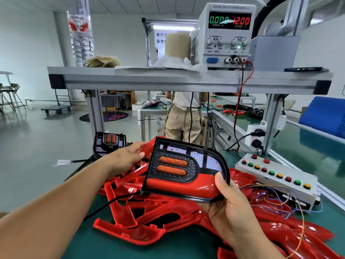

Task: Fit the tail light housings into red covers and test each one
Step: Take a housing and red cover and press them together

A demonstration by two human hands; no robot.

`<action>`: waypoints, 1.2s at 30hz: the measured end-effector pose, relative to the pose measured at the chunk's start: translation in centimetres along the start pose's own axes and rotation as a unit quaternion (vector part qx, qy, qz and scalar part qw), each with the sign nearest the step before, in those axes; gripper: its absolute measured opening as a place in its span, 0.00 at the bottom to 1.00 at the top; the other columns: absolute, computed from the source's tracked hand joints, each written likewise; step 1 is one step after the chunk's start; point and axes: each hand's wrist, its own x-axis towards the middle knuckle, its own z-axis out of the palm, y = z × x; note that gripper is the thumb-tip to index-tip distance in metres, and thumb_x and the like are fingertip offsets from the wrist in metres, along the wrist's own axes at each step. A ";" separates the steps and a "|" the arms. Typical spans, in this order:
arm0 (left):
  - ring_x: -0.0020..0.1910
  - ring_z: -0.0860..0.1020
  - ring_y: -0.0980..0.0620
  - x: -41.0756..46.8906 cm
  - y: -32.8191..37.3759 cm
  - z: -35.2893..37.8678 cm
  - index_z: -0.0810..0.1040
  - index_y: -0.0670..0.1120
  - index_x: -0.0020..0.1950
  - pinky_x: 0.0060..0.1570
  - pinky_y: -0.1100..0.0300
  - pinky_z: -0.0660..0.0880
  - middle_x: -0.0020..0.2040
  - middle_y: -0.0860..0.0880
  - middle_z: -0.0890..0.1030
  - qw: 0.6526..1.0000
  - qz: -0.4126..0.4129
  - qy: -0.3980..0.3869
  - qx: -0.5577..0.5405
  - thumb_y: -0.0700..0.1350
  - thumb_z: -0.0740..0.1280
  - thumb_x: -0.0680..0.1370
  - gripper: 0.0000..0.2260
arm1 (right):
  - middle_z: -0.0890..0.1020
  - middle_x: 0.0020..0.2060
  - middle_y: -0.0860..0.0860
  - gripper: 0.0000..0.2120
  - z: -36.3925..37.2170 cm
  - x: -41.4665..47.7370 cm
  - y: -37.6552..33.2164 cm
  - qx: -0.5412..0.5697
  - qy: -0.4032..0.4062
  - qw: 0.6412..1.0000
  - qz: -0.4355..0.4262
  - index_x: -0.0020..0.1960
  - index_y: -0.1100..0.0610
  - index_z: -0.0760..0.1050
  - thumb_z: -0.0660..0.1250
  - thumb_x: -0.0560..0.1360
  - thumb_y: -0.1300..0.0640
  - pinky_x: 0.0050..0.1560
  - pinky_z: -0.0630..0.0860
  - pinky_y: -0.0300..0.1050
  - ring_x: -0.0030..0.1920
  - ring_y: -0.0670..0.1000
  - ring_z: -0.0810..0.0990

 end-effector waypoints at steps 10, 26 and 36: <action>0.42 0.74 0.51 1.3 -0.9 -0.6 0.75 0.49 0.64 0.51 0.45 0.73 0.45 0.49 0.79 0.981 0.067 0.182 -0.010 0.48 0.66 0.79 0.13 | 0.83 0.54 0.65 0.21 0.3 0.0 -0.4 -0.002 0.004 1.000 0.013 0.62 0.64 0.74 0.66 0.72 0.58 0.47 0.81 0.63 0.52 0.64 0.83; 0.52 0.69 0.71 -3.1 9.4 2.1 0.71 0.63 0.69 0.52 0.78 0.63 0.49 0.64 0.70 0.886 0.273 -0.057 0.372 0.49 0.66 0.79 0.19 | 0.84 0.51 0.62 0.16 0.0 -0.5 0.2 -0.057 -0.032 0.998 0.024 0.57 0.58 0.79 0.69 0.70 0.57 0.43 0.83 0.51 0.46 0.57 0.85; 0.49 0.65 0.71 -3.3 8.6 3.3 0.66 0.63 0.73 0.41 0.72 0.64 0.47 0.69 0.62 0.834 0.313 0.011 0.454 0.55 0.58 0.81 0.20 | 0.83 0.54 0.63 0.20 -0.1 -0.7 0.3 -0.071 -0.046 0.996 0.032 0.62 0.59 0.76 0.70 0.70 0.56 0.49 0.83 0.54 0.50 0.59 0.84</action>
